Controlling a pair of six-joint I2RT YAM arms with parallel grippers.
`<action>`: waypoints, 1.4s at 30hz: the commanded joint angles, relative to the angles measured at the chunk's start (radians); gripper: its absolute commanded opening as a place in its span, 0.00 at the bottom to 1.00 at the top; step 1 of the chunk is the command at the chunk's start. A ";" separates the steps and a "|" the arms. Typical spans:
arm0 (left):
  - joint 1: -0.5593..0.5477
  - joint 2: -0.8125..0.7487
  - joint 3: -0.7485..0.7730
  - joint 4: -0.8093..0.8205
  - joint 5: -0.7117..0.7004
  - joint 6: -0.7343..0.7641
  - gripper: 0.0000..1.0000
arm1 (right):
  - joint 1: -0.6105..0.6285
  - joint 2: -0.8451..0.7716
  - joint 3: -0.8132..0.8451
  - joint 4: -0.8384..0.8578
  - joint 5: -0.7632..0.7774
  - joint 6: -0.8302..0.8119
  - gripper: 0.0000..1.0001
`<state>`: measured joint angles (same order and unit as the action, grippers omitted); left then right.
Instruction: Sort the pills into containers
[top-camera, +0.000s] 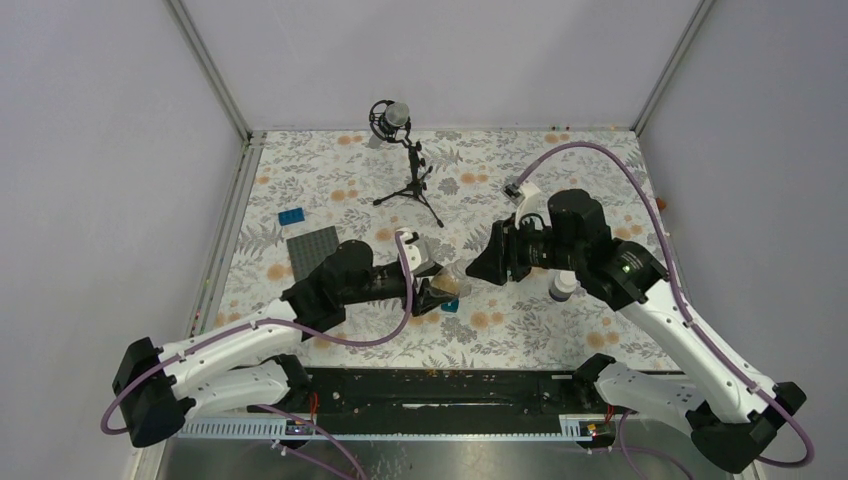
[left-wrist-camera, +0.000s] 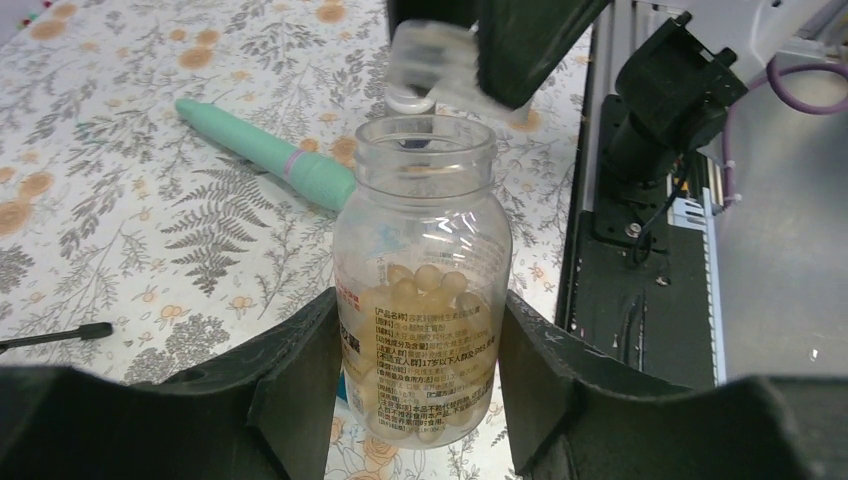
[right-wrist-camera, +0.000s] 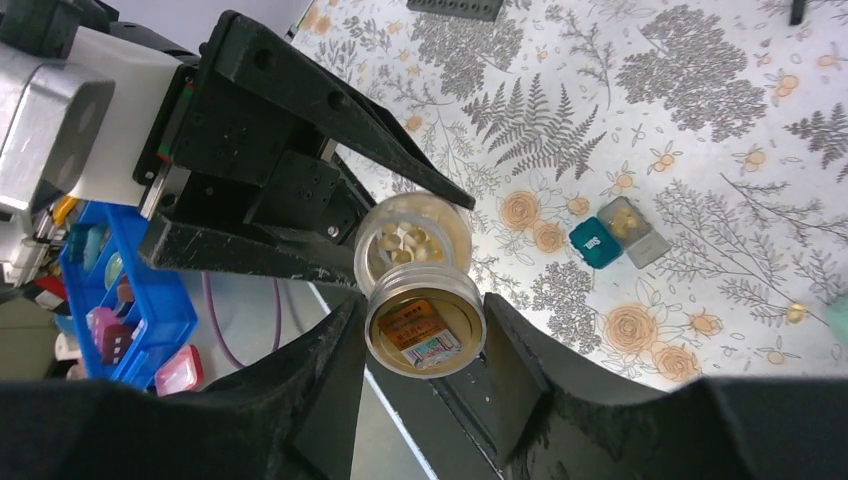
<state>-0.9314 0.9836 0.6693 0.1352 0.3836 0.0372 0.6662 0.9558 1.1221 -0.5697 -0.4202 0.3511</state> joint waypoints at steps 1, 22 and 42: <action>0.003 0.013 0.062 0.003 0.100 0.023 0.00 | 0.005 0.047 0.053 0.007 -0.099 -0.023 0.36; 0.004 0.148 0.287 -0.318 0.215 0.177 0.00 | 0.013 0.140 0.090 -0.148 -0.164 -0.142 0.36; 0.003 0.138 0.246 -0.172 0.152 0.152 0.00 | 0.054 0.182 -0.017 0.008 0.078 0.167 0.36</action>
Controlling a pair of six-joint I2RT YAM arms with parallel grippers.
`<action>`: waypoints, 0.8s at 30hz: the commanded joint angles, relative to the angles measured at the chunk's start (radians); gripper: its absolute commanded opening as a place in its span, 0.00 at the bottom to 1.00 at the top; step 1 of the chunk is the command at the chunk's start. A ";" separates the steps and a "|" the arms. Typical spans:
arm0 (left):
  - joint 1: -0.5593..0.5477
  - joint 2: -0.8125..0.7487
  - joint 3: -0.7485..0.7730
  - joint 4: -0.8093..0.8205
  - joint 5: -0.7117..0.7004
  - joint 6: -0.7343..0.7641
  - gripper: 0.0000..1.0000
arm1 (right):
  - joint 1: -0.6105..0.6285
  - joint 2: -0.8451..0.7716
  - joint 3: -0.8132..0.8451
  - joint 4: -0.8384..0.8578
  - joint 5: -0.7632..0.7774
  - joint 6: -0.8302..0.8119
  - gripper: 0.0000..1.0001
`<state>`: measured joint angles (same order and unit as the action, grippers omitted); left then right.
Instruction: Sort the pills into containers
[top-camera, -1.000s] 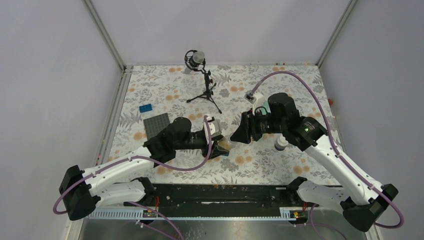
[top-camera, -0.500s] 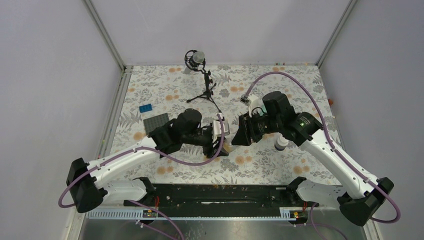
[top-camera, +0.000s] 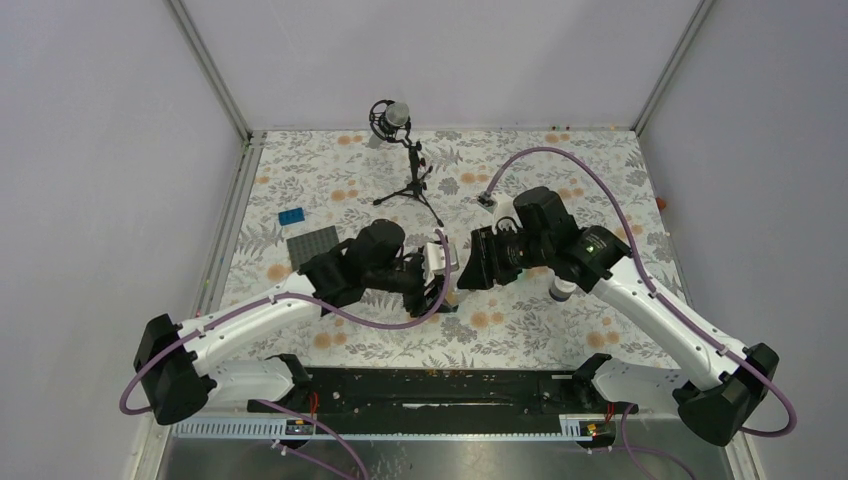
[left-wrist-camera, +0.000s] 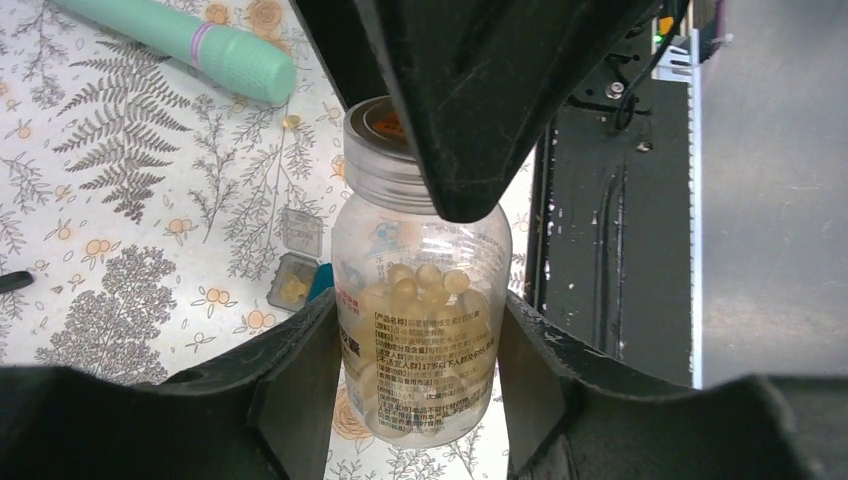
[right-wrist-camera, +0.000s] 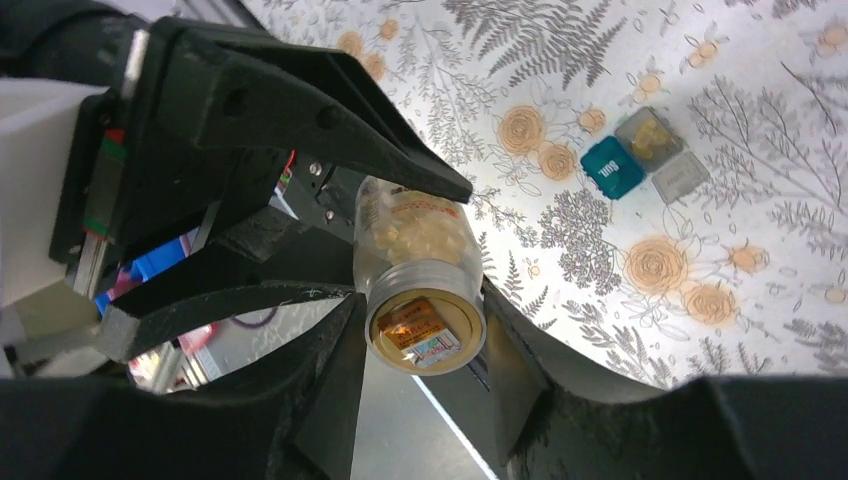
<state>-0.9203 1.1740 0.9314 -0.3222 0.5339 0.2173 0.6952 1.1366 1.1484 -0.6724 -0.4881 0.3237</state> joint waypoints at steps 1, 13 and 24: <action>-0.008 -0.061 -0.038 0.308 -0.003 -0.041 0.00 | 0.026 -0.009 -0.049 0.114 0.199 0.243 0.37; -0.007 -0.132 -0.212 0.410 -0.037 -0.130 0.00 | 0.025 -0.078 -0.041 0.195 0.363 0.364 0.73; -0.006 -0.160 -0.220 0.420 -0.025 -0.153 0.00 | 0.024 -0.136 -0.018 0.182 0.062 0.033 0.87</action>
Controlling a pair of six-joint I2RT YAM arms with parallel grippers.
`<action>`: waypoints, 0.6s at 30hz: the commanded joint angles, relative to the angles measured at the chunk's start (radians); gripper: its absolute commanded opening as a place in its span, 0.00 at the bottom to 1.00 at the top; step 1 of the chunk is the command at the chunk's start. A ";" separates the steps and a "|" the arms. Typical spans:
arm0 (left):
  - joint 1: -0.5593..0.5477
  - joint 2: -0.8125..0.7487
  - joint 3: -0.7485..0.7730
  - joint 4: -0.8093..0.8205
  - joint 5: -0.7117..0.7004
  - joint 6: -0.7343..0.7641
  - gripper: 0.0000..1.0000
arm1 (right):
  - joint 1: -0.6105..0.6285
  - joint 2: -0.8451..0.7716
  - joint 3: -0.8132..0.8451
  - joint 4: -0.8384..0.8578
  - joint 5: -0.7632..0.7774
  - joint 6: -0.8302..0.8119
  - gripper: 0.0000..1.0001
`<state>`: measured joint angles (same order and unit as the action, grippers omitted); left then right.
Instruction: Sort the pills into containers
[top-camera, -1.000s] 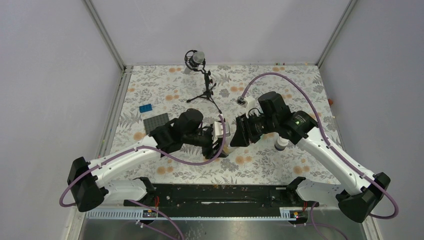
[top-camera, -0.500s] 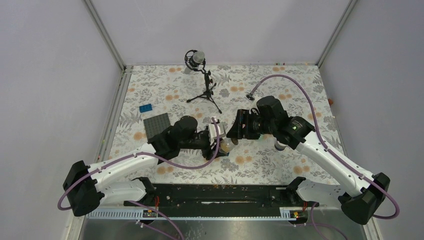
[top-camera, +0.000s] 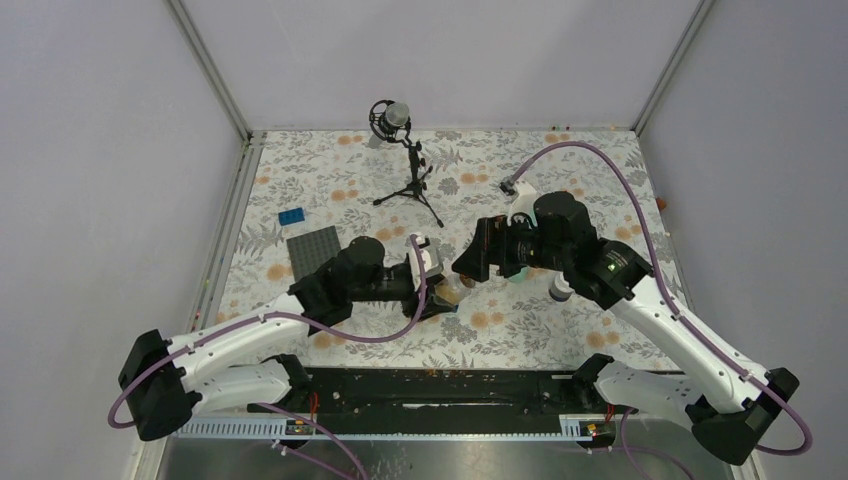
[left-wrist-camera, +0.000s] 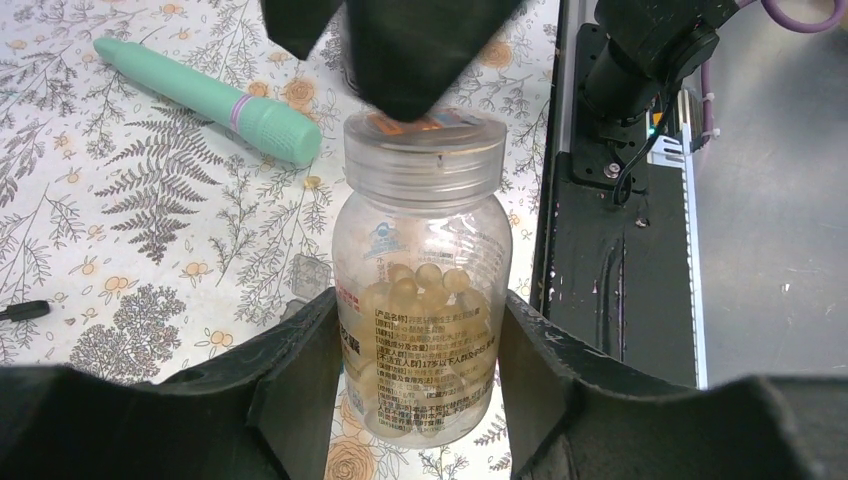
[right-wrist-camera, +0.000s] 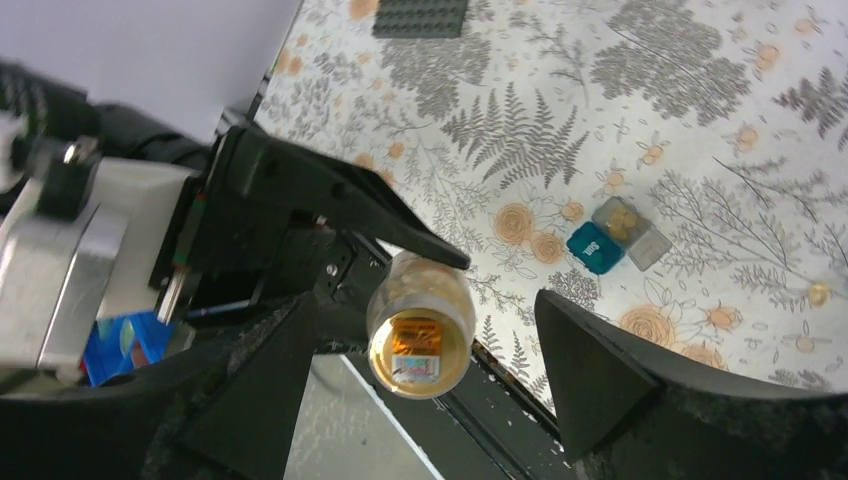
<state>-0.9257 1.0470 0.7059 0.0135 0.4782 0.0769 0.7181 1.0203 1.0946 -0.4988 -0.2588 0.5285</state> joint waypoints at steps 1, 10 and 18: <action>-0.001 -0.035 0.008 0.084 0.037 -0.013 0.00 | 0.003 -0.018 0.036 -0.010 -0.184 -0.193 0.87; -0.002 -0.071 0.019 0.078 0.104 -0.015 0.00 | 0.002 0.038 0.047 -0.023 -0.110 -0.192 0.87; -0.001 -0.114 0.008 0.117 0.121 -0.034 0.00 | 0.001 0.142 0.082 -0.017 0.083 -0.075 0.83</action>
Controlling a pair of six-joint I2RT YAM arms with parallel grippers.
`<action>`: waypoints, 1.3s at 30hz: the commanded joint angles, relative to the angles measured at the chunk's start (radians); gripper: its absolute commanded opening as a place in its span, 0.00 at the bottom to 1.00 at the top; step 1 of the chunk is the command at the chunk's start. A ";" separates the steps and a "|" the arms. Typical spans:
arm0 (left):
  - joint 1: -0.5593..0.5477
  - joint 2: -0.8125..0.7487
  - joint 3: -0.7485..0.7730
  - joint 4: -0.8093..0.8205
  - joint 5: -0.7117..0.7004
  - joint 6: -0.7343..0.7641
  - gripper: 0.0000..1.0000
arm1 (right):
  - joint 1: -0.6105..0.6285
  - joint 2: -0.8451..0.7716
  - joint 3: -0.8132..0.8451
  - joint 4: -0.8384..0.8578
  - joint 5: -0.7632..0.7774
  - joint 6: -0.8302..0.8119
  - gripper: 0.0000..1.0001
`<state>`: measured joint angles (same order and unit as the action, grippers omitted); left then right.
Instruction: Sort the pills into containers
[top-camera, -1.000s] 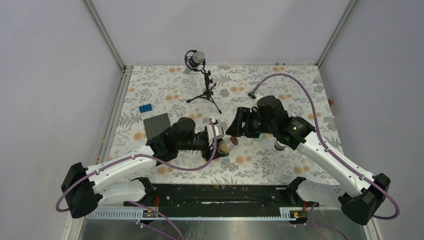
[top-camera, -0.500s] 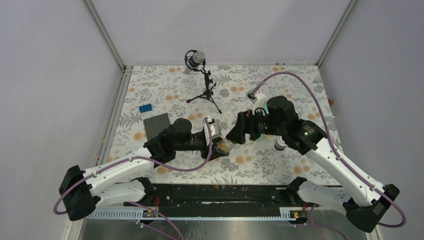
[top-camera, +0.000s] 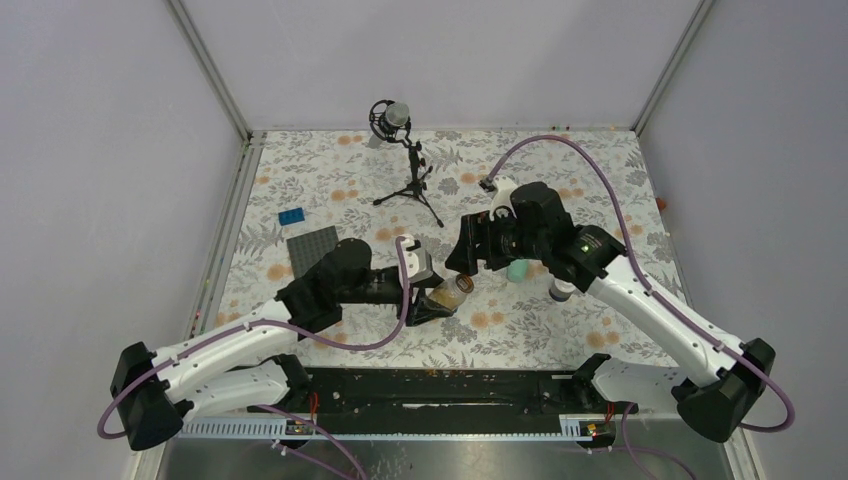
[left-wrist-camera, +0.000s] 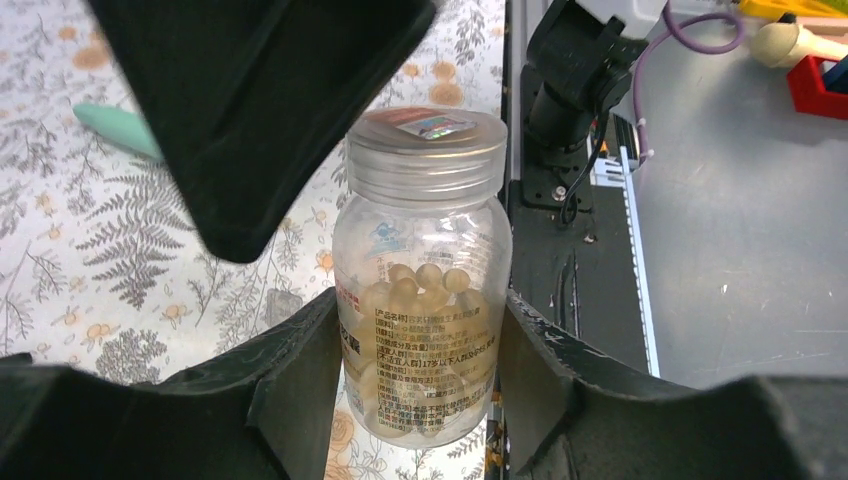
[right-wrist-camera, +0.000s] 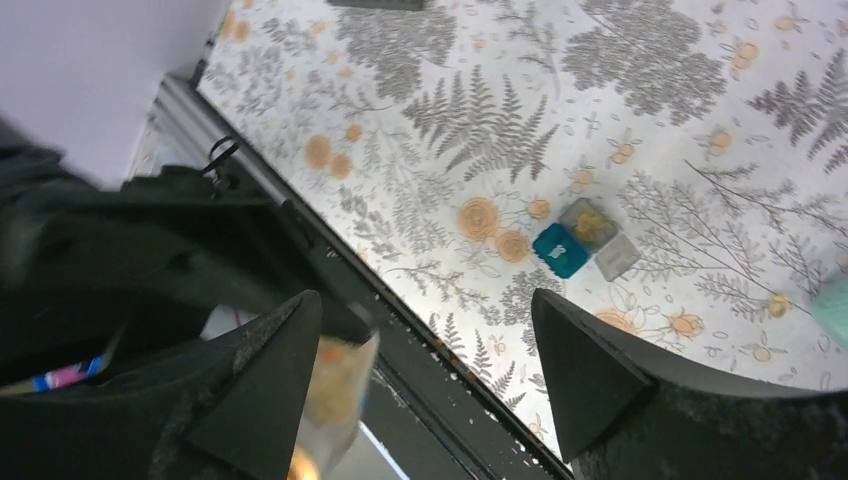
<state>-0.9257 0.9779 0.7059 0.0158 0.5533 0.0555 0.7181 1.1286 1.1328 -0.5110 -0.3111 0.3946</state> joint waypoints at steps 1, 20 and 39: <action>-0.002 -0.045 0.008 0.112 0.042 -0.012 0.00 | 0.001 0.039 0.048 -0.011 0.166 0.071 0.83; 0.000 -0.024 0.017 0.086 0.016 -0.012 0.00 | -0.009 -0.125 0.011 0.093 -0.166 -0.105 0.91; 0.001 -0.081 -0.015 0.127 -0.057 -0.020 0.00 | -0.009 0.031 0.026 -0.014 0.149 -0.090 0.75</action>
<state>-0.9245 0.9478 0.6849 0.0326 0.5179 0.0441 0.7136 1.0889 1.1202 -0.4393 -0.4438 0.2958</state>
